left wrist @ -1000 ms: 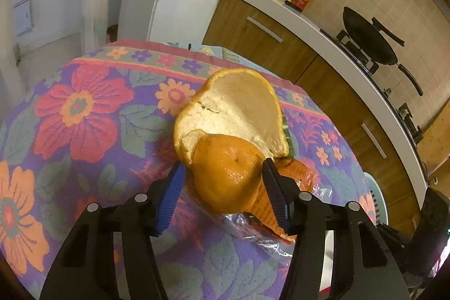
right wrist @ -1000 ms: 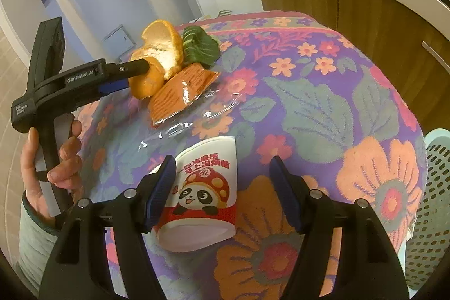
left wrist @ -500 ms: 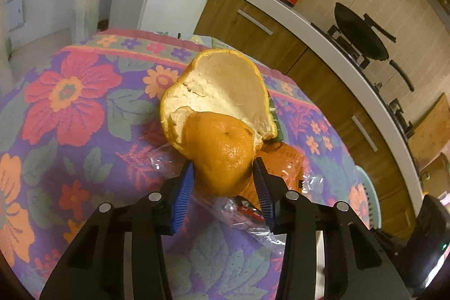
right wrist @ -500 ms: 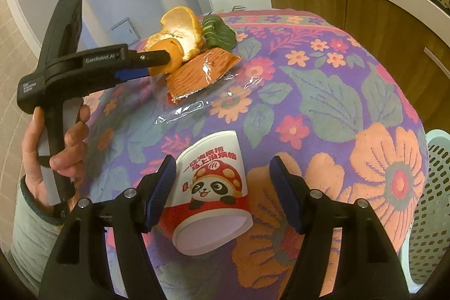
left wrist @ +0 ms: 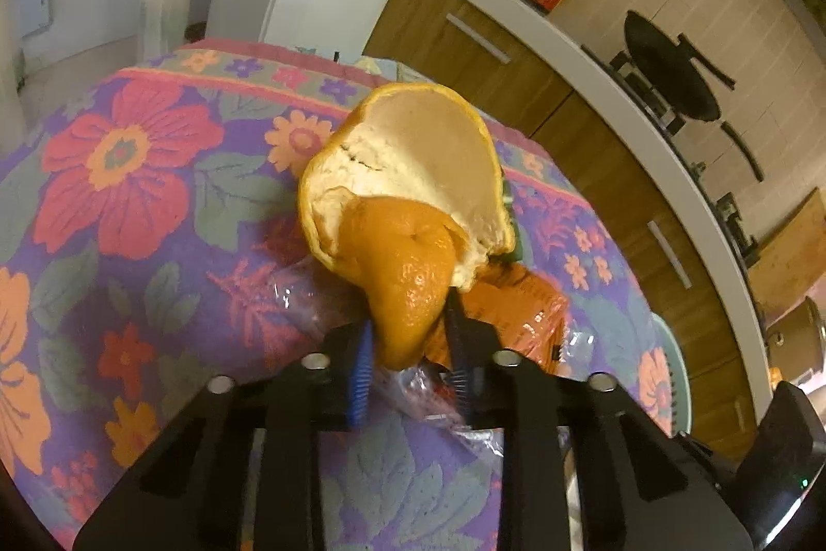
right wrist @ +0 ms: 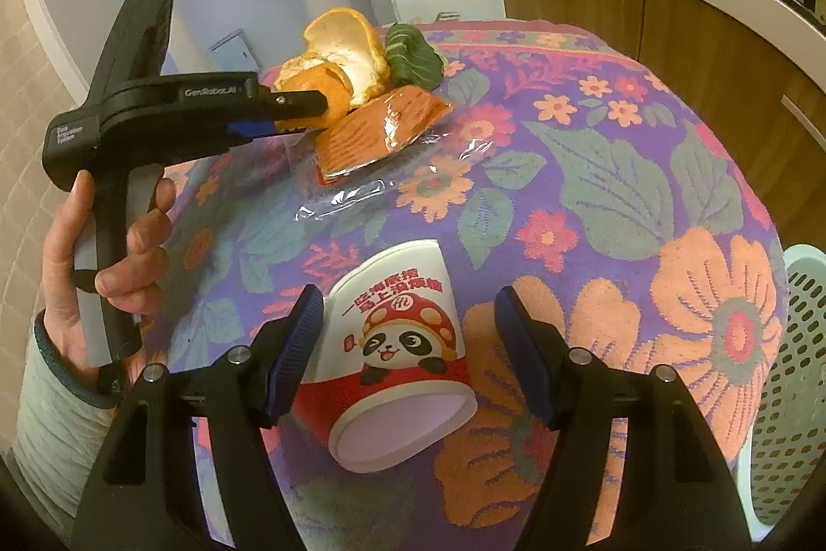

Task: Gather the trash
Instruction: 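Grasp the tangerine peel with the left tool while the right tool grasps the red-and-white paper cup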

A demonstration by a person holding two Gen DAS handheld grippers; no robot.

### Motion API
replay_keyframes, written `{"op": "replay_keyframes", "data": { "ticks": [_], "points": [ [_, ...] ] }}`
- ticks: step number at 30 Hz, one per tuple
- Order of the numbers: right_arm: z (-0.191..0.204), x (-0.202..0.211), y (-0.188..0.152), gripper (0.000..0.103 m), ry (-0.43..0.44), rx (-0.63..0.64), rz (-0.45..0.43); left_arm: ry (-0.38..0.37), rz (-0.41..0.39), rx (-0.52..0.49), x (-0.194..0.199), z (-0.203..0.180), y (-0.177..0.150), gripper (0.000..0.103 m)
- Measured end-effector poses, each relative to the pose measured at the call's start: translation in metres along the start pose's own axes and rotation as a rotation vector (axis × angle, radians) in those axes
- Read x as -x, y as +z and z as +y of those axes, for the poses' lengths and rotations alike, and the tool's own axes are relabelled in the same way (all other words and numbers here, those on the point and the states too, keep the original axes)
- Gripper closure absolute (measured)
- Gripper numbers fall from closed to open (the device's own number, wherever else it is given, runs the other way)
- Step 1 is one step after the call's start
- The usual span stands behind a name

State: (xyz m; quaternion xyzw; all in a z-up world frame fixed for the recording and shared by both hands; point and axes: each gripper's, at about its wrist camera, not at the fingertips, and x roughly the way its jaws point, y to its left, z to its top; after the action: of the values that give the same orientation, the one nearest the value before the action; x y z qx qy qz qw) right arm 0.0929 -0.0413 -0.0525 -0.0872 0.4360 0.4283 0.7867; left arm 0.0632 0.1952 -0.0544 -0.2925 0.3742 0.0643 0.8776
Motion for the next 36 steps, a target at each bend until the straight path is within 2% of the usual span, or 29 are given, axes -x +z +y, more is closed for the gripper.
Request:
{"op": "replay_keyframes", "data": {
  "ticks": [3,11,16,19,25,30,36],
  "points": [
    [0.004,0.0,-0.005,0.038,0.014,0.011,0.001,-0.021,-0.025,-0.008,0.01,0.0,-0.004,0.093],
    [0.015,0.008,-0.015,0.038,0.017,0.046,-0.013,-0.051,-0.137,-0.083,0.056,-0.01,-0.026,0.094],
    [0.02,0.017,-0.024,0.038,0.031,0.059,-0.018,-0.048,-0.19,-0.106,0.066,-0.011,-0.042,0.094],
    [0.02,0.02,-0.029,0.038,0.041,0.054,-0.011,-0.078,-0.2,-0.093,0.066,-0.006,-0.047,0.094],
    [0.027,0.02,-0.036,0.038,0.037,0.066,-0.009,-0.062,-0.205,-0.118,0.059,-0.006,-0.052,0.094],
    [0.026,0.021,-0.041,0.04,0.069,0.049,-0.014,-0.062,-0.208,-0.13,0.06,-0.008,-0.054,0.094],
    [0.034,0.034,-0.048,0.05,0.087,0.069,-0.052,-0.062,-0.214,-0.154,0.064,-0.016,-0.056,0.094]
  ]
}}
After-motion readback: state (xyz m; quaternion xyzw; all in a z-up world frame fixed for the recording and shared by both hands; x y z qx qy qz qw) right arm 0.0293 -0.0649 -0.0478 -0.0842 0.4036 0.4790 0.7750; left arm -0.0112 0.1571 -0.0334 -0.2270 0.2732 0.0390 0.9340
